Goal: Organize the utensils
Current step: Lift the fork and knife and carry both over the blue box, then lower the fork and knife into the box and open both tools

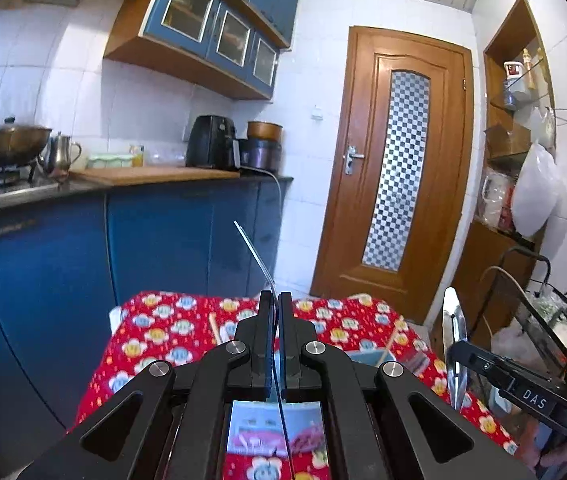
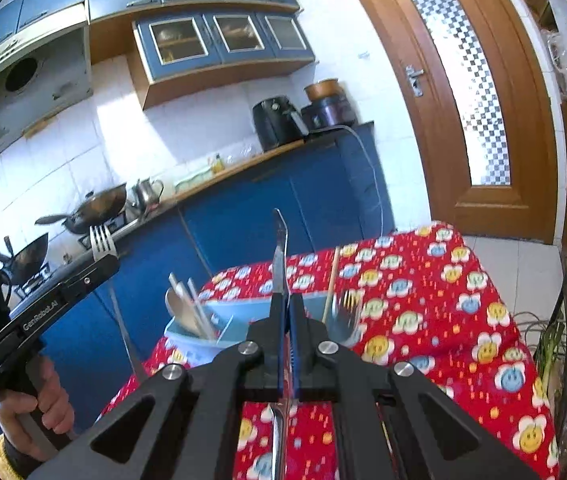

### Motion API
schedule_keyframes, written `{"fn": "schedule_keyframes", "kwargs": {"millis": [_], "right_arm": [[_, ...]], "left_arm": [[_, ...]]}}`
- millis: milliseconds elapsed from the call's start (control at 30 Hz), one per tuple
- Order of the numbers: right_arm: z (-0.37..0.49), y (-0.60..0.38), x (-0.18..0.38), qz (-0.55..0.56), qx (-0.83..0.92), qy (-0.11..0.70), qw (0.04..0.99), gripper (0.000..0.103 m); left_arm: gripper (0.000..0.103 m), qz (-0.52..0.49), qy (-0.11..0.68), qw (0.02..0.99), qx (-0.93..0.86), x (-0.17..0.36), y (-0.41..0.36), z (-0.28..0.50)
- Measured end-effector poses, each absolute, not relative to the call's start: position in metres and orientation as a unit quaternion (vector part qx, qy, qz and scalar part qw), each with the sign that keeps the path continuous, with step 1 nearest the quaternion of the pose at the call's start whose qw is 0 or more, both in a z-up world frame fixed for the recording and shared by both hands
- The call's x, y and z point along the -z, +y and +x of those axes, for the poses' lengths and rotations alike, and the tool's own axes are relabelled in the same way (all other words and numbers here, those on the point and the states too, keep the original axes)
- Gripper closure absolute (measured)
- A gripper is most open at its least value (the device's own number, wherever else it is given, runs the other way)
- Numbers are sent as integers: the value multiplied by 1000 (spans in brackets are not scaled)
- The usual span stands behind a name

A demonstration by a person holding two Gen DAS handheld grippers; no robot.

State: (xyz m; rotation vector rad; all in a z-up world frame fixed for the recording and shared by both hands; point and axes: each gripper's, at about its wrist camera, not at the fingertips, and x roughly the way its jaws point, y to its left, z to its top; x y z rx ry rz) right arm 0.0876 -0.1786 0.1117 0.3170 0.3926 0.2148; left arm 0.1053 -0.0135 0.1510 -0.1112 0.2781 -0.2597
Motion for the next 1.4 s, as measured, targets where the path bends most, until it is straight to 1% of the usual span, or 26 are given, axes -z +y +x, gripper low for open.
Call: {"fn": "schedule_keyframes", "kwargs": {"millis": [133, 400, 667, 933, 1133, 1400], "right_arm": [[102, -181, -119, 163, -100, 174, 966, 100], [131, -177, -140, 134, -84, 126, 979, 99], [155, -168, -139, 100, -67, 88, 989, 99], [173, -165, -120, 116, -57, 68, 989, 99], [180, -155, -102, 104, -64, 81, 989, 99], [171, -143, -88, 64, -79, 116, 988, 98]], "left_arm": [[101, -58, 124, 983, 122, -161, -14, 123], [101, -54, 109, 987, 104, -166, -20, 154], [101, -55, 102, 988, 97, -149, -27, 177], [101, -42, 99, 990, 89, -123, -30, 186], [101, -40, 107, 989, 96, -107, -31, 185], [101, -39, 127, 985, 111, -99, -31, 177]]}}
